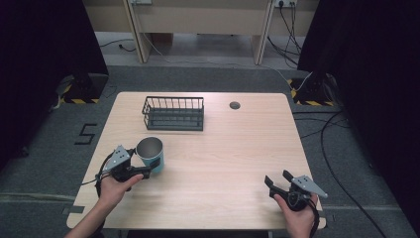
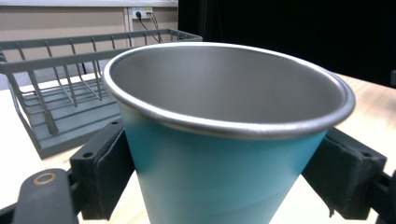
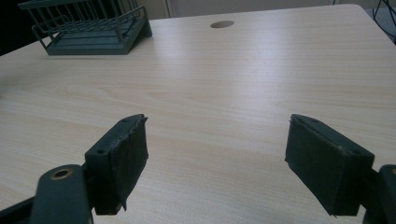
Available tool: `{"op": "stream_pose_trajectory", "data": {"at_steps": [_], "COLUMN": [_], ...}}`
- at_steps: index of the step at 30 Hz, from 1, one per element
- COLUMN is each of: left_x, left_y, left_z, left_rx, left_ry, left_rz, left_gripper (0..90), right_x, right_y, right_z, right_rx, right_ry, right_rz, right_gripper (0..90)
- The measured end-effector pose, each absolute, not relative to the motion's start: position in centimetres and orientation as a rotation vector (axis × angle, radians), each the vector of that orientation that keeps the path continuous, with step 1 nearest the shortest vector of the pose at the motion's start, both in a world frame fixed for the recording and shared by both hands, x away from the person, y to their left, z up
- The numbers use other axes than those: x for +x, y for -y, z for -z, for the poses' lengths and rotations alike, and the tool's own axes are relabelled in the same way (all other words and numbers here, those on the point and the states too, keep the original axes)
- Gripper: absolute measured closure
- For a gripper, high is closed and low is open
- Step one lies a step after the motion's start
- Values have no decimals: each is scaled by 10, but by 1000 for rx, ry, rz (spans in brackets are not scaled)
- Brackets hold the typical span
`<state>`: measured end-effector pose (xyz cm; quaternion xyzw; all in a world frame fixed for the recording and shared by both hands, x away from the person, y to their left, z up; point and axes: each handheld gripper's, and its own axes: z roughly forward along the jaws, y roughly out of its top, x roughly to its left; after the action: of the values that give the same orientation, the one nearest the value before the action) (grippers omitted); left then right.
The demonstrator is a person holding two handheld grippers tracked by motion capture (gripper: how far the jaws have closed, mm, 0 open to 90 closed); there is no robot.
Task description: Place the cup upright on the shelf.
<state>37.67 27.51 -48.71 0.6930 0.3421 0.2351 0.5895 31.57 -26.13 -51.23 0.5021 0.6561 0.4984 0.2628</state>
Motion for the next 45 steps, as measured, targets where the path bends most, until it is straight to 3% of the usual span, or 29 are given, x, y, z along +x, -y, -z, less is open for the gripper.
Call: {"op": "stream_pose_trajectory", "data": {"at_steps": [14, 45], "left_x": [386, 425], "left_y": [-275, -272], "left_z": [475, 442], "left_rx": [1584, 1527], "left_ry": [-800, -813], "left_rz": [-597, -661], "left_gripper": [149, 150], "right_x": [315, 314], "right_y": [256, 255], "right_z": [512, 512], "right_rx": [1262, 1253], "right_ry": [-1765, -1779], "right_rz": [-1313, -1296], "right_gripper": [139, 155]}}
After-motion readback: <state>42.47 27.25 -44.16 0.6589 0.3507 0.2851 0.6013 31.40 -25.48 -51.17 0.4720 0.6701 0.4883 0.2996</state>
